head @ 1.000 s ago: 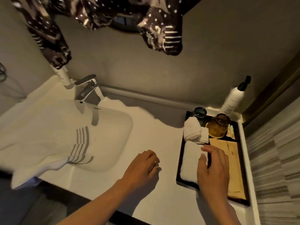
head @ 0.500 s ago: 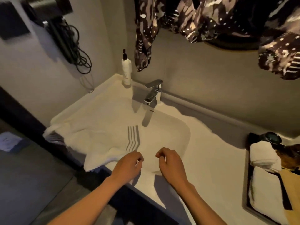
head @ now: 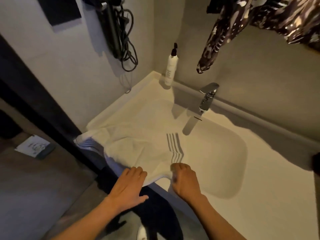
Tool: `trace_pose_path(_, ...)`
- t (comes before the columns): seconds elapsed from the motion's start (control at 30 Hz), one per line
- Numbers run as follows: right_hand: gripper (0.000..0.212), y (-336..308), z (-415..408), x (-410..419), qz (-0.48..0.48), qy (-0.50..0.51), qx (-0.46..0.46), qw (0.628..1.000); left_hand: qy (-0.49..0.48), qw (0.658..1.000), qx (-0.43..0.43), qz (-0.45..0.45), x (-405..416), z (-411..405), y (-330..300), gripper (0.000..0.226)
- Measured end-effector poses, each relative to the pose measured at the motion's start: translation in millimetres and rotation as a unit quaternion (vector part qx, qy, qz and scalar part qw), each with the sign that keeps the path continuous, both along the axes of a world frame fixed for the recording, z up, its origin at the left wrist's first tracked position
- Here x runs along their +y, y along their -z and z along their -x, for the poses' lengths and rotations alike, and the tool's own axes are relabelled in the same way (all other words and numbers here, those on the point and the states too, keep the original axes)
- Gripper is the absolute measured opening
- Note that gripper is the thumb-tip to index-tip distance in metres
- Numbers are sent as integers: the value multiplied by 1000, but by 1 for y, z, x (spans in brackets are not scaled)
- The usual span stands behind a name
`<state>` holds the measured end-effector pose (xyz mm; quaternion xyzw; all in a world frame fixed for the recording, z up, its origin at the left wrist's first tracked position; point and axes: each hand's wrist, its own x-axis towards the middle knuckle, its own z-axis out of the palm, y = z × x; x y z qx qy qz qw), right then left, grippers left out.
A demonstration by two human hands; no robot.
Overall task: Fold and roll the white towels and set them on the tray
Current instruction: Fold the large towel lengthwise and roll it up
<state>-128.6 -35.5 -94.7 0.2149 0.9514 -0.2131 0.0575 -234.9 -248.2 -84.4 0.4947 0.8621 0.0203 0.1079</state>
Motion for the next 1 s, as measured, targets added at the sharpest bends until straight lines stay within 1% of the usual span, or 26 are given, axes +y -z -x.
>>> trace_pose_path(0.07,38,6,3,4,11,-8,-11,1000,-7,1000,20,-15,2,-1,14,32)
trace_pose_path(0.1,35,5,5,7,6,-7,-11,1000,-13,999,9,-35,3,1,15,27)
trace_pose_path(0.17,21,-3,8,13,-7,2,12,1000,-53,991,-66,-102,4,8,10,21)
trace_pose_path(0.23,15,-23,12,18,19,29,47,998,-121,973,-122,-154,14,22,-15,12)
trace_pose_path(0.27,13,-35,15,21,26,37,69,997,-153,961,-142,-180,22,29,-29,15)
trace_pose_path(0.3,8,-53,16,25,19,35,88,995,-170,956,-146,-187,31,39,-42,19)
trace_pose_path(0.33,5,-67,18,31,-2,23,111,994,-173,957,-132,-189,39,49,-54,22)
trace_pose_path(0.43,27,-124,13,56,-86,-35,161,983,-136,972,-46,-186,59,71,-89,28)
trace_pose_path(0.5,31,-163,0,78,-130,-52,170,975,-132,978,-16,-159,67,79,-111,24)
trace_pose_path(0.57,31,-196,-26,104,-147,-39,183,971,-146,979,4,-146,77,79,-134,21)
trace_pose_path(0.63,30,-217,-58,129,-163,-27,198,966,-163,970,10,-182,88,77,-153,19)
trace_pose_path(0.67,27,-229,-81,141,-174,-21,201,964,-161,964,13,-211,96,72,-164,19)
trace_pose_path(0.73,17,-246,-123,161,-200,-16,208,957,-137,958,27,-249,113,60,-184,24)
trace_pose_path(0.77,16,-256,-144,170,-209,-14,211,955,-120,958,42,-256,123,53,-195,27)
trace_pose_path(0.9,21,-295,-218,202,-217,8,223,950,-55,953,107,-278,159,23,-240,18)
trace_pose_path(0.97,20,-311,-254,216,-229,17,226,947,-50,948,142,-280,173,8,-257,17)
trace_pose_path(1.0,17,-317,-270,223,-218,29,219,951,-53,945,153,-285,177,3,-263,18)
